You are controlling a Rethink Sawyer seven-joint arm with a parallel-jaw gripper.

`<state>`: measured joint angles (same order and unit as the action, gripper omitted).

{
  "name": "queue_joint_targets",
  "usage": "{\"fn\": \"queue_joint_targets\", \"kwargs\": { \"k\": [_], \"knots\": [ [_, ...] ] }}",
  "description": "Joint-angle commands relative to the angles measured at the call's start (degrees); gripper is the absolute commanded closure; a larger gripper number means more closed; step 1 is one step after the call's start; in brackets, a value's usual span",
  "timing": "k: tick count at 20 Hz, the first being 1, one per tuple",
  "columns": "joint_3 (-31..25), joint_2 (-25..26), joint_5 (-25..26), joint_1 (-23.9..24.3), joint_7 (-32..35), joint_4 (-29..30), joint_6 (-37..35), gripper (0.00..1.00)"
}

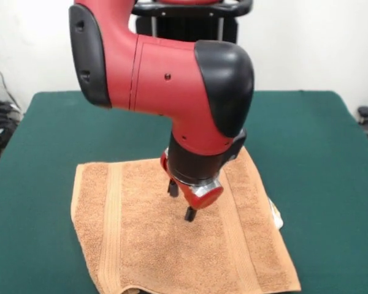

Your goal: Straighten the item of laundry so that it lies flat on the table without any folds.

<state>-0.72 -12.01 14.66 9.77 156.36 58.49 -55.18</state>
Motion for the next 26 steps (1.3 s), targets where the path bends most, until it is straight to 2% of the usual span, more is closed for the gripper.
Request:
{"fn": "queue_joint_targets", "kwargs": {
  "k": [1, 3, 7, 12, 15, 17, 20, 23, 26],
  "knots": [
    [-6.1, 8.4, -8.0, -0.6, 8.9, 1.7, -0.3, 0.0],
    [-5.8, 6.3, -11.6, -1.1, 11.9, 4.7, -3.8, 0.0],
    [-5.0, 1.9, -16.5, -2.3, 13.6, 10.7, -6.0, 0.0],
    [-3.3, -3.4, -19.7, -3.3, 10.5, 16.4, -8.9, 0.0],
    [-2.3, -5.0, -20.1, -4.0, 8.4, 17.0, -10.0, 0.0],
    [-2.6, -4.7, -20.8, -4.1, 7.7, 16.5, -10.0, 0.0],
    [-0.8, -2.1, -19.7, -5.7, 9.0, 12.1, -11.2, 0.0],
    [1.5, 5.2, -17.1, -7.1, 10.5, 3.7, -9.4, 0.0],
    [3.0, 11.8, -16.0, -7.8, 11.6, -2.5, -4.7, 0.0]
  ]
}}
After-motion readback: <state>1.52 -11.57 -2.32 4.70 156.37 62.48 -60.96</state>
